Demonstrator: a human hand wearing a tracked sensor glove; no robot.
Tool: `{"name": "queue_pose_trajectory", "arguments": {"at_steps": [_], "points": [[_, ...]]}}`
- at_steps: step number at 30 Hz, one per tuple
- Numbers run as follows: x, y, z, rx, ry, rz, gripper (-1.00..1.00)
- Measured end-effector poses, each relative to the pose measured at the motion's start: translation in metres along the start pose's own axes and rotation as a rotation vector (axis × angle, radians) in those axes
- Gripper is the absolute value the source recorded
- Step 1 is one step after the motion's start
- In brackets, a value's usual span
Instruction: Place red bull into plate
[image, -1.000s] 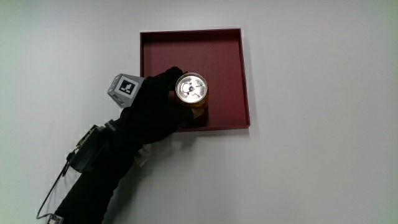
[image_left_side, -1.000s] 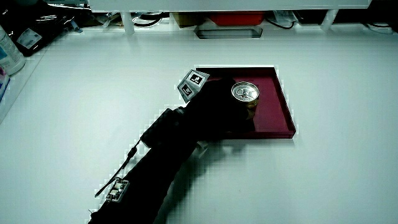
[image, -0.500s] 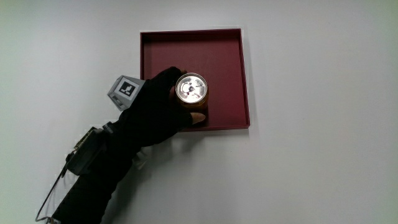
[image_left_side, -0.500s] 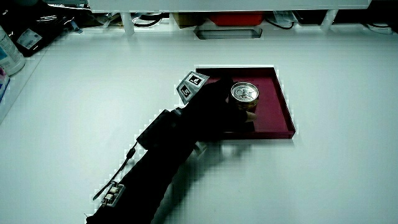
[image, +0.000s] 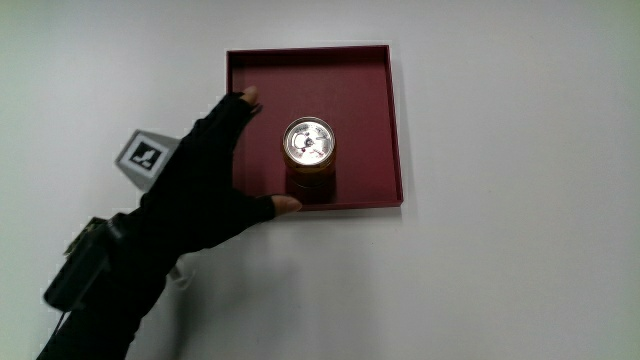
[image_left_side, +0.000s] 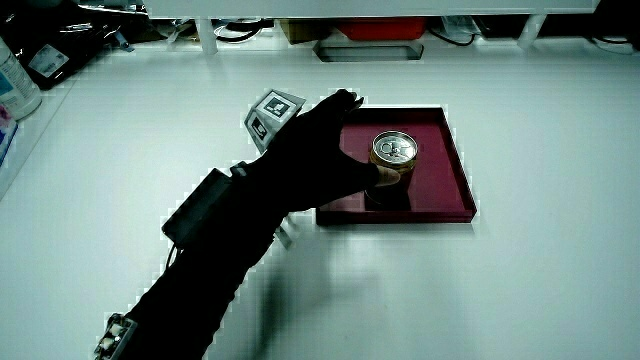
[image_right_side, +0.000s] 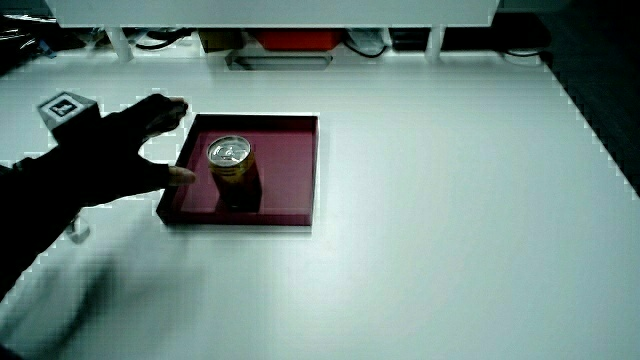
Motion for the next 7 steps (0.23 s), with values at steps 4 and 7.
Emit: {"name": "queue_pose_trajectory", "arguments": {"at_steps": [4,7], "points": [[0.005,-0.015,0.011,0.013,0.014,-0.116,-1.00],[0.004,-0.028,0.017,0.058,0.175,-0.005,-1.00]]}}
